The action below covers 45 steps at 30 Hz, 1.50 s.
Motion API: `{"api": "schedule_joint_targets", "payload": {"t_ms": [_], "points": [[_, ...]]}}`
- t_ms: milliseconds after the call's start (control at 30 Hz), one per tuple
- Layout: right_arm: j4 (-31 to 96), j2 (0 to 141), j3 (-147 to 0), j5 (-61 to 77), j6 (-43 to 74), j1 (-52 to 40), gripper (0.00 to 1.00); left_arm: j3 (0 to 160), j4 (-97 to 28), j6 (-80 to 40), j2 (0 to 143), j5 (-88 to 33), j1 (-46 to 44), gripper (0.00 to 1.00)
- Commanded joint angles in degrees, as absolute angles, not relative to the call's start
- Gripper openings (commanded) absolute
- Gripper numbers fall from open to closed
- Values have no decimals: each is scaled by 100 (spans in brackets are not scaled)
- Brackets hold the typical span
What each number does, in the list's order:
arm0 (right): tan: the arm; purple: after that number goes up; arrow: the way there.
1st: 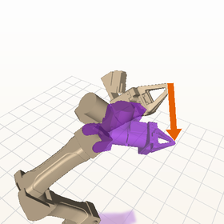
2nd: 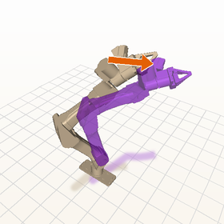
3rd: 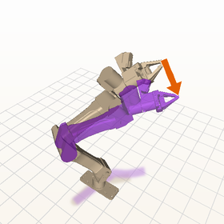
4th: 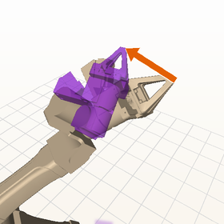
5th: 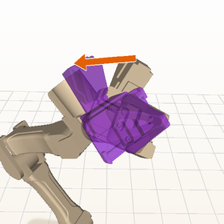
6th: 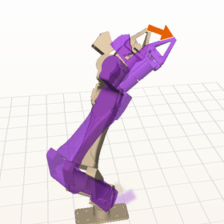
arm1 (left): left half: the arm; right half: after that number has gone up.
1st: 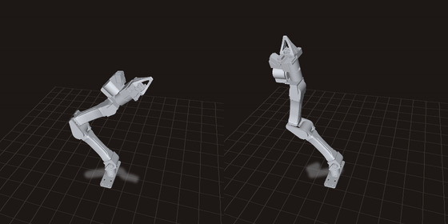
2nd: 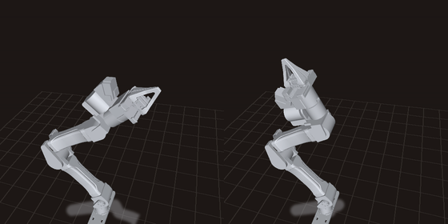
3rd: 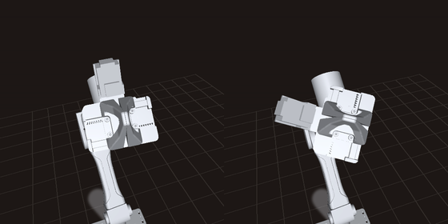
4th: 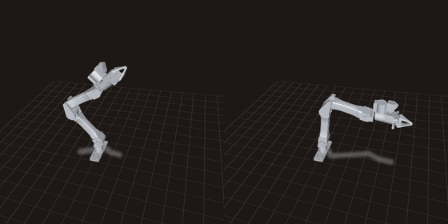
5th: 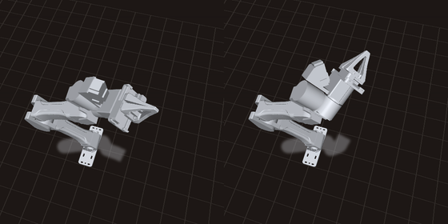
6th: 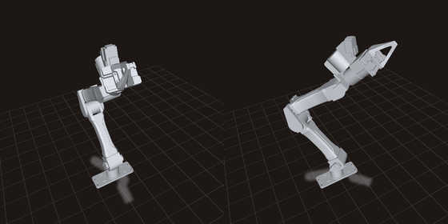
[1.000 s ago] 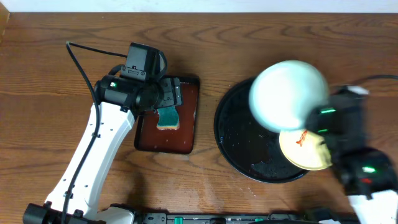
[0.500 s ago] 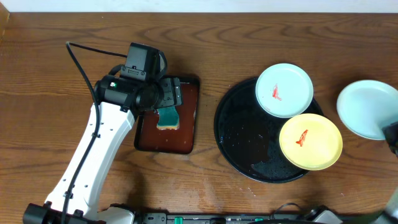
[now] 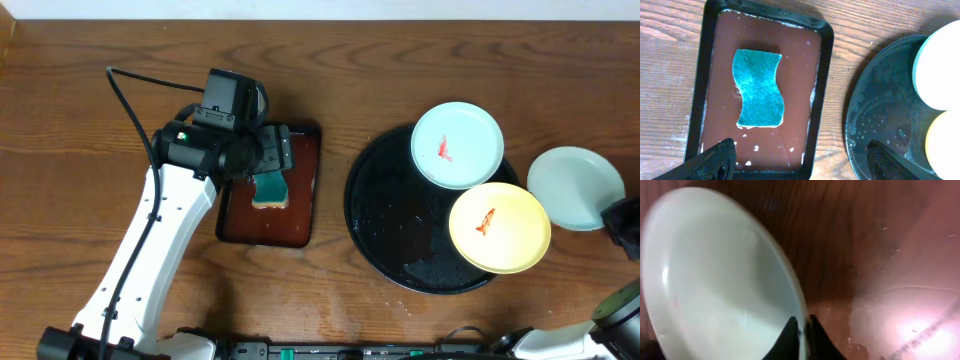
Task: Clean dirty plates on tray and stack at the side
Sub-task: 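Lower the mint plate onto the table right of the black tray, then grasp the yellow plate rim with the right gripper and pull it to tray center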
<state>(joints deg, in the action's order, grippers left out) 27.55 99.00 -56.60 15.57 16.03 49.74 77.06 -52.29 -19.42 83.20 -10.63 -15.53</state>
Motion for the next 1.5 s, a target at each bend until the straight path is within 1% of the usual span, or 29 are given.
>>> {"api": "schedule_joint_targets", "payload": {"t_ms": [0,33,67,100,167,267,333,433,500,600,800,900,933,1067,1133,1300,1467], "points": [[2630,9732,-5725,2303,1175,4906,25,7791,-5240,-1890,8322,-1096,-1555,83],[2591,9574,-5732,2624,1068,4901,34,7791,-5240,-1890,8322,-1096,-1555,83],[2598,9428,-5732,2744,1041,4888,38,7791,-5242,-1890,8322,-1096,-1555,84],[2661,9181,-5732,2773,1046,4862,41,7791,-5240,-1890,8322,-1096,-1555,84],[2832,8742,-5732,2799,1041,4772,43,7791,-5240,-1890,8322,-1096,-1555,83],[3409,8012,-5732,2696,1017,4504,44,7789,-5240,-1890,8322,-1096,-1555,84],[4038,7601,-5732,2386,923,4237,45,7791,-5240,-1890,8322,-1096,-1555,83],[5061,7205,-5719,1203,873,3778,46,7791,-5240,-1890,8322,-1096,-1555,83],[5369,7107,-5629,276,1118,3461,46,7791,-5240,-1890,8322,-1096,-1555,83],[5253,7150,-5312,-349,1326,3105,46,7791,-5240,-1890,8322,-1096,-1555,84],[4504,7389,-4471,-231,1476,2917,46,7791,-5242,-1890,8322,-1096,-1555,84],[4250,7531,-4209,-231,1476,2917,41,7791,-5242,-1890,8322,-1096,-1555,84],[4209,7550,-4156,-228,1476,2917,36,7791,-5240,-1890,8322,-1096,-1555,83],[4163,7566,-4088,-25,1474,2917,18,7791,-5240,-1890,8322,-1096,-1555,84],[4169,7564,-4121,172,1472,2917,1,7791,-5242,-1890,8322,-1096,-1555,83],[4584,7354,-4322,349,1474,2915,1,7791,-5240,-1890,8322,-1096,-1555,83],[5098,6775,-4536,462,1452,2908,1,7789,-5242,-1890,8322,-1096,-1555,84]]}}
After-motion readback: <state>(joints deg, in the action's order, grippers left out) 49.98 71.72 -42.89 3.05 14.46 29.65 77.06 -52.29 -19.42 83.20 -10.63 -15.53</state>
